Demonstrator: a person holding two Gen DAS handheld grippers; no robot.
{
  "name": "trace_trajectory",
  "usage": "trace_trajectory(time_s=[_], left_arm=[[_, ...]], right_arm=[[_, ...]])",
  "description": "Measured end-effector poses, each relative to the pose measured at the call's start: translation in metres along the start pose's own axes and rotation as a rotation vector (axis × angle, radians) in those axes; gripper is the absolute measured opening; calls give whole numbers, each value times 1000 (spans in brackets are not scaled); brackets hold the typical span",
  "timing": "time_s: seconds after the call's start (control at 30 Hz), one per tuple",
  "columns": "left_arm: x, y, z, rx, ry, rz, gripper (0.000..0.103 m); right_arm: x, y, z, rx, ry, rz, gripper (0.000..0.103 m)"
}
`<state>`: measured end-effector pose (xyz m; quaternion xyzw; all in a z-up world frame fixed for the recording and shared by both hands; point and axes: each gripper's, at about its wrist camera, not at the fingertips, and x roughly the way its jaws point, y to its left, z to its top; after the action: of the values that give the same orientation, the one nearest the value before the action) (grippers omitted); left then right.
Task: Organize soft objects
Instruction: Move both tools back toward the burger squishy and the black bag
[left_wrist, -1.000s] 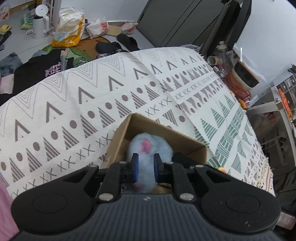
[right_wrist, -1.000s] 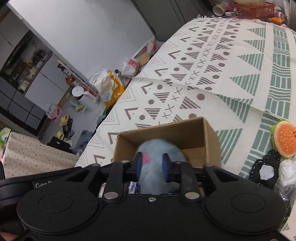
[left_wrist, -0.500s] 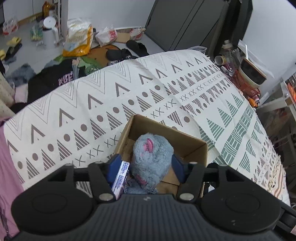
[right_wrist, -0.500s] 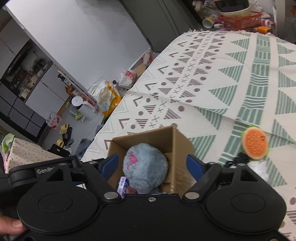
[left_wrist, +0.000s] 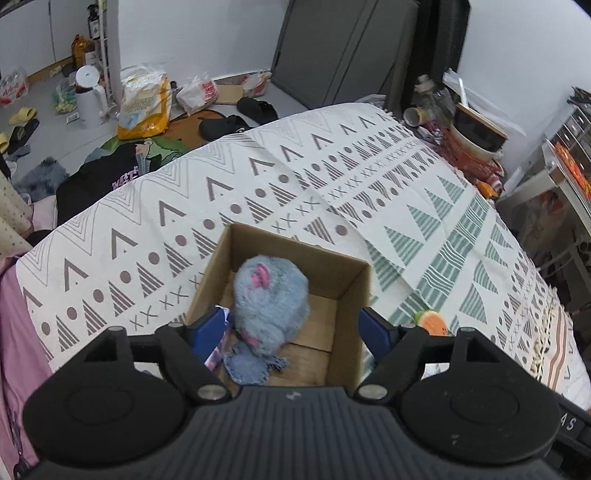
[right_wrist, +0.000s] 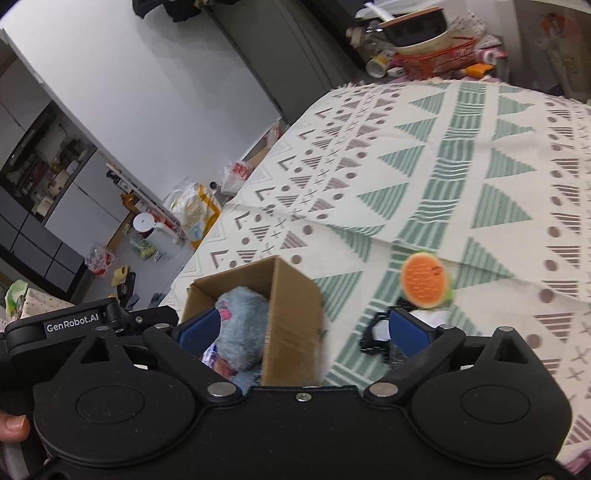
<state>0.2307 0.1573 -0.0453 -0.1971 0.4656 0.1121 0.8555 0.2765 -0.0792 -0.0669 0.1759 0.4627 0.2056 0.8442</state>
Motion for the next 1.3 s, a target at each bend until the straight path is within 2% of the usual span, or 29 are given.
trace_trajectory(time_s=[0.43,0.67,0.97,1.3], left_arm=[[-17,-48,-26,60,-10,-16,78],[-15,-68,-40,62,0,-10,78],[-6,-97,-55,95,21,-39,78],[11,-108,-69,100,47,-39,78]], right_arm=[[-41,-53,-4,57,-45,-34,99],[-52,-80,-11,67,-28,-46,100],[-57,-108,-15,92,-11,-52,100],[-48,-126,-19,88,-1,-5,100]])
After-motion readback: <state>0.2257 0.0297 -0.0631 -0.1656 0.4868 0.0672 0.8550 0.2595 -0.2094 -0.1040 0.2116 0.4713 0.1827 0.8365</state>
